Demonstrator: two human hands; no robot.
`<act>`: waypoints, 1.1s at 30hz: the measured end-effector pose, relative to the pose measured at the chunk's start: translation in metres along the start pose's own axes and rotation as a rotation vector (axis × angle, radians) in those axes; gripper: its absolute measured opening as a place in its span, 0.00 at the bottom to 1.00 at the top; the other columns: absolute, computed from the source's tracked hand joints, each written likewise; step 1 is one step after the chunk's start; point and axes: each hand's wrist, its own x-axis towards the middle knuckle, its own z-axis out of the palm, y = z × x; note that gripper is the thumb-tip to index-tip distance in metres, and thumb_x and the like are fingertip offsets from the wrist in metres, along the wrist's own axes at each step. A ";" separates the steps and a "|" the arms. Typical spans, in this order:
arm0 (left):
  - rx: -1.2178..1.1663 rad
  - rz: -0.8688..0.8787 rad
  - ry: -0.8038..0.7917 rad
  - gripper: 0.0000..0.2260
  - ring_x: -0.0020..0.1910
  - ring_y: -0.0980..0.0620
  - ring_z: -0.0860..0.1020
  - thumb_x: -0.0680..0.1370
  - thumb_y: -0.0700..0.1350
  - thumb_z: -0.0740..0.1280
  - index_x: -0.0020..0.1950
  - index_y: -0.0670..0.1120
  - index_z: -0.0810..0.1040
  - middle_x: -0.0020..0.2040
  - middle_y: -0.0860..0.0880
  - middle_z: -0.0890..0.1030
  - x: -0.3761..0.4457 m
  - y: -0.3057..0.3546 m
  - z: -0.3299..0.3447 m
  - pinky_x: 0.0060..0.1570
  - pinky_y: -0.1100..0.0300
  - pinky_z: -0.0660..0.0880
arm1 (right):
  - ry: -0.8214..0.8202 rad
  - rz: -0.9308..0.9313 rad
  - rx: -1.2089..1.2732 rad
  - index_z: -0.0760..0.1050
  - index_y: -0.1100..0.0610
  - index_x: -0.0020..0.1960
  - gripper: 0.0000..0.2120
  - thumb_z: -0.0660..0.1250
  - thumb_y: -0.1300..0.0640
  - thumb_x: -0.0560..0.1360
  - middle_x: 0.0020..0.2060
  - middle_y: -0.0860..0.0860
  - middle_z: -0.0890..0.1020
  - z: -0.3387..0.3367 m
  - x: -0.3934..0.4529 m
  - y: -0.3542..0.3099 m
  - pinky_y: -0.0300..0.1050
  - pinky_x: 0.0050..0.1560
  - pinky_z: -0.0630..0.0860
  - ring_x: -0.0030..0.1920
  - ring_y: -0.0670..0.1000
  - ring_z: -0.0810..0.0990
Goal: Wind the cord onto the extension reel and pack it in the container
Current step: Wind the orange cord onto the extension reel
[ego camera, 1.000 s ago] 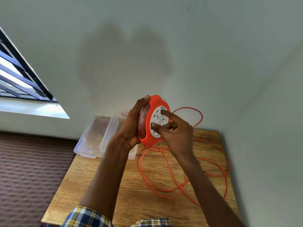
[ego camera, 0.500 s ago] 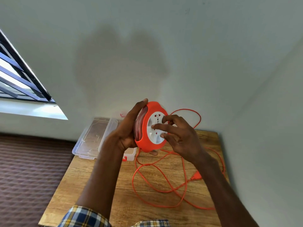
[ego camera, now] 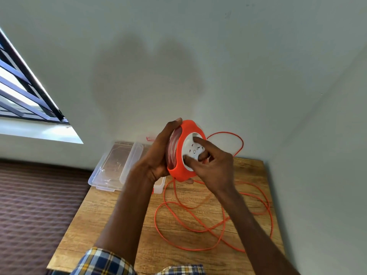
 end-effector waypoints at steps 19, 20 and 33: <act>0.012 -0.051 -0.009 0.28 0.53 0.42 0.87 0.80 0.70 0.63 0.59 0.49 0.89 0.58 0.42 0.88 -0.005 0.003 -0.007 0.54 0.46 0.84 | -0.239 -0.262 -0.129 0.76 0.48 0.70 0.22 0.75 0.52 0.77 0.66 0.48 0.78 -0.023 -0.001 0.011 0.48 0.57 0.79 0.65 0.50 0.75; 0.012 -0.059 -0.004 0.29 0.53 0.42 0.87 0.80 0.71 0.63 0.60 0.49 0.89 0.59 0.42 0.87 -0.005 0.002 -0.009 0.55 0.45 0.84 | -0.280 -0.283 -0.148 0.76 0.47 0.71 0.23 0.74 0.55 0.77 0.69 0.49 0.76 -0.022 -0.003 0.012 0.49 0.58 0.79 0.67 0.52 0.74; 0.081 -0.081 0.012 0.26 0.50 0.43 0.89 0.80 0.69 0.63 0.55 0.50 0.90 0.55 0.42 0.89 0.004 -0.004 0.005 0.47 0.49 0.85 | -0.061 -0.045 0.044 0.71 0.37 0.72 0.35 0.72 0.37 0.66 0.53 0.39 0.82 0.000 -0.013 0.018 0.34 0.43 0.78 0.50 0.42 0.81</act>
